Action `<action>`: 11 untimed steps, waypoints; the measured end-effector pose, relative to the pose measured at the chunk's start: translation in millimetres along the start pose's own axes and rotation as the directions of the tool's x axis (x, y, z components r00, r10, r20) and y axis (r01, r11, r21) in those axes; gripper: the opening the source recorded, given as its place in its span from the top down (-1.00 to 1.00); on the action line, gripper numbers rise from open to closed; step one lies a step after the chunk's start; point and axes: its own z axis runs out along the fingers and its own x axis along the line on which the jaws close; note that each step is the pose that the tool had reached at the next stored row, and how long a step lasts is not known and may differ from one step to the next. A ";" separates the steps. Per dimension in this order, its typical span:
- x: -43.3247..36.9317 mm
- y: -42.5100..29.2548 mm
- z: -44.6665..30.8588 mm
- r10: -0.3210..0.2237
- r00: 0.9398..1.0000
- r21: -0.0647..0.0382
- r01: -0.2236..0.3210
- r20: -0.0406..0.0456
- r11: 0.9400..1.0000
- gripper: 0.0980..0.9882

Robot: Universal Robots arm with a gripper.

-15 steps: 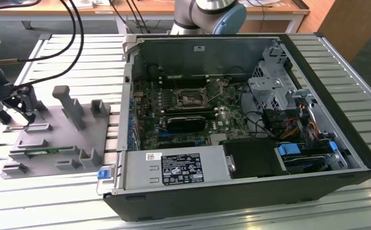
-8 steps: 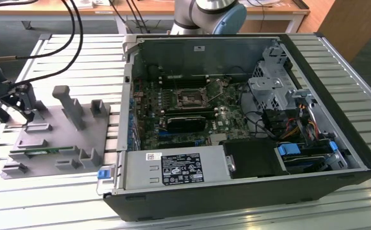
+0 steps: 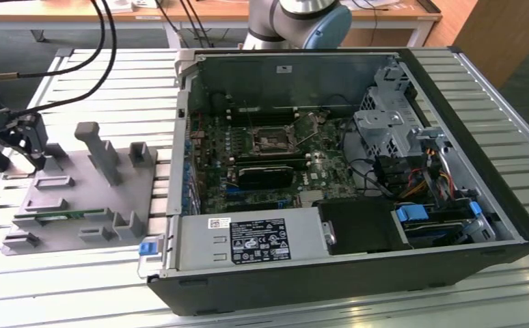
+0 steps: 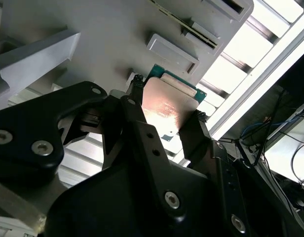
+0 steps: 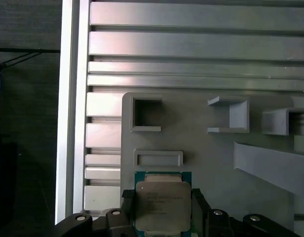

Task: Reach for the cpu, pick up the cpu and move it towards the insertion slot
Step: 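Pick up the cpu and move it towards the insertion slot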

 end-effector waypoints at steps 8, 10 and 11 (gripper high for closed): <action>-0.1 0.8 -9.4 0.000 1.000 0.000 0.000 0.000 1.000 0.00; -0.1 1.0 -11.9 0.000 1.000 0.000 0.000 0.000 1.000 0.00; -0.1 1.2 -13.3 0.000 1.000 0.000 0.000 0.000 1.000 0.00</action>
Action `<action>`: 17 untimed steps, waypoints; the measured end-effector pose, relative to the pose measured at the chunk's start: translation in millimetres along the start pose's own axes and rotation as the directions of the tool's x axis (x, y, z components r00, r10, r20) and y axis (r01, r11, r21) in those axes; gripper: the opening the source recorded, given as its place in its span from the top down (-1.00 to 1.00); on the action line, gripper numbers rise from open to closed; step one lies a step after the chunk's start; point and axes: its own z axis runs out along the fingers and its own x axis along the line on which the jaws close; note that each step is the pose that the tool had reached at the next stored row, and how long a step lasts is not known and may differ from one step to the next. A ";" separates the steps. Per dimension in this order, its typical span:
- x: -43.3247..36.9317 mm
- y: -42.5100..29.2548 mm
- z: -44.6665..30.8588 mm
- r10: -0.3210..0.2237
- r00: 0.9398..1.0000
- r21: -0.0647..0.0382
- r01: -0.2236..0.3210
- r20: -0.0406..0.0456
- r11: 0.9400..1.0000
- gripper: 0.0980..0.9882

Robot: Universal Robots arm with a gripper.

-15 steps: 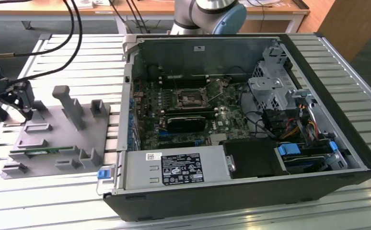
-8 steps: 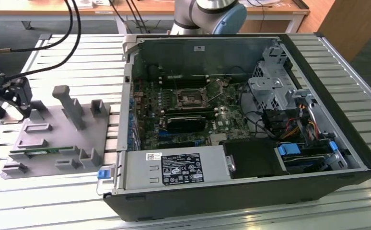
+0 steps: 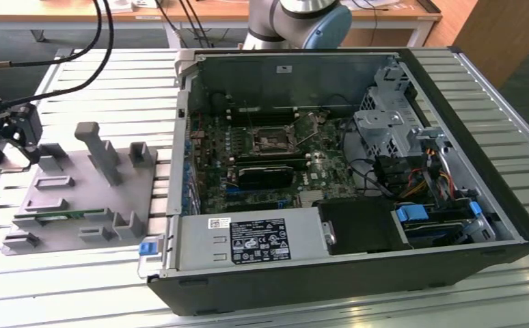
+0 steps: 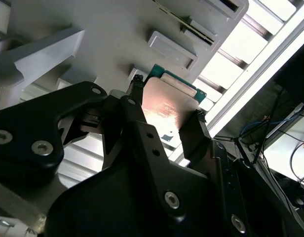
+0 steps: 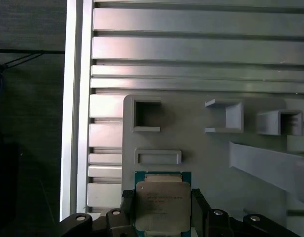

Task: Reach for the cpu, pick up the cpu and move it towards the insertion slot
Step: 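Pick up the cpu and move it towards the insertion slot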

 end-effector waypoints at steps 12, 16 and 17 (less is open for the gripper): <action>-0.1 1.3 -18.0 0.000 1.000 0.000 0.000 0.000 1.000 0.00; -0.2 1.7 -25.5 0.000 1.000 0.000 0.000 0.000 1.000 0.00; -0.2 1.8 -27.4 0.000 1.000 0.000 0.000 0.000 1.000 0.00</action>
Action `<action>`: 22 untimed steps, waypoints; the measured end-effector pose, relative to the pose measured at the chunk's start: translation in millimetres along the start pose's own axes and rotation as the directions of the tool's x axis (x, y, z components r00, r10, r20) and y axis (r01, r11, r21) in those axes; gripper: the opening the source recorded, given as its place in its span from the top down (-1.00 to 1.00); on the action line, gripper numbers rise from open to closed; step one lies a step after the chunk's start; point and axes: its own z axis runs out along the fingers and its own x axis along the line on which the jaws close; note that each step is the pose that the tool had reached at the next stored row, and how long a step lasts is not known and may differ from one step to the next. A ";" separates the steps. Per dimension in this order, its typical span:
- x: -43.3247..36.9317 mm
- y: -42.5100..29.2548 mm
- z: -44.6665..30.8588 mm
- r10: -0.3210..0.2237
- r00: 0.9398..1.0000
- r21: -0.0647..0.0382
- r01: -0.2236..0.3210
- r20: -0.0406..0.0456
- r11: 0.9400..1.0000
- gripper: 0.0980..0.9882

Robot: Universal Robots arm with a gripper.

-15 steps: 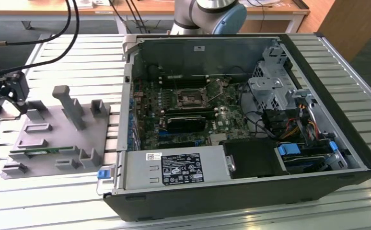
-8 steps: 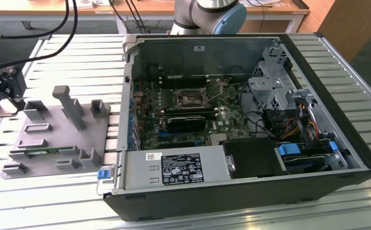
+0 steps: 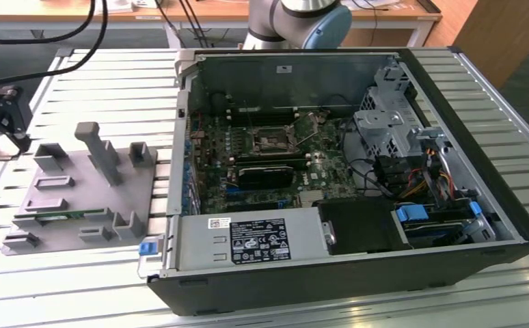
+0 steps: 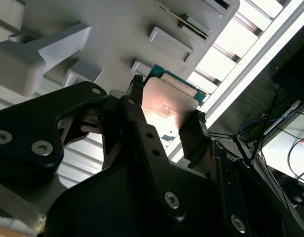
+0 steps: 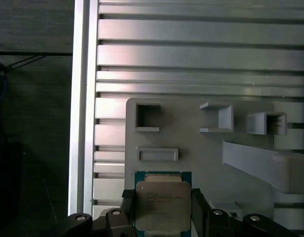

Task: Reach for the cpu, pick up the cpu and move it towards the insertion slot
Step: 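Pick up the cpu and move it towards the insertion slot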

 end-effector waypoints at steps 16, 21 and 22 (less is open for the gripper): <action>-0.2 1.5 -27.3 0.000 1.000 0.000 0.000 0.000 1.000 0.00; -0.2 2.3 -37.6 0.000 1.000 0.001 0.000 0.000 1.000 0.00; -0.3 2.5 -39.9 0.000 1.000 0.001 0.000 0.000 1.000 0.00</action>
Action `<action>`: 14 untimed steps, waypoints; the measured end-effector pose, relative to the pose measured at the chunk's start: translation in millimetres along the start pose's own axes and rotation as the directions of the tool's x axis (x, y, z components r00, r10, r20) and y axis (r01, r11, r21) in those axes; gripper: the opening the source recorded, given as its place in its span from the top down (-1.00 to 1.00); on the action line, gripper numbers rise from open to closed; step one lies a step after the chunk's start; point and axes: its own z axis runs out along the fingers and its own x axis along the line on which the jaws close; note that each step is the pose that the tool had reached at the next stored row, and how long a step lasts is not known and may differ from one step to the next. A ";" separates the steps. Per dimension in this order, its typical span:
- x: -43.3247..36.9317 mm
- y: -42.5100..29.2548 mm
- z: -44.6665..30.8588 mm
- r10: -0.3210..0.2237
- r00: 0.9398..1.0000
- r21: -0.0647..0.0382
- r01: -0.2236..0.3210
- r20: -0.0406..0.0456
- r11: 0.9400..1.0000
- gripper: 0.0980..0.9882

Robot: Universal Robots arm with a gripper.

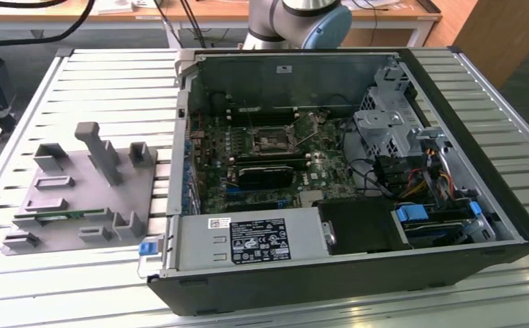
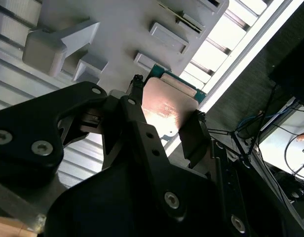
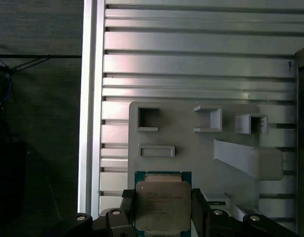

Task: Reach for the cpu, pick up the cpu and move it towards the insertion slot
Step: 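Pick up the cpu and move it towards the insertion slot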

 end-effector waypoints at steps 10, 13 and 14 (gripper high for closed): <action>-0.1 1.7 -27.4 0.000 1.000 0.002 0.000 0.000 1.000 0.00; -0.2 1.9 -33.6 0.000 1.000 0.002 0.000 0.000 1.000 0.00; -0.2 2.0 -35.3 0.000 1.000 0.002 0.000 0.000 1.000 0.00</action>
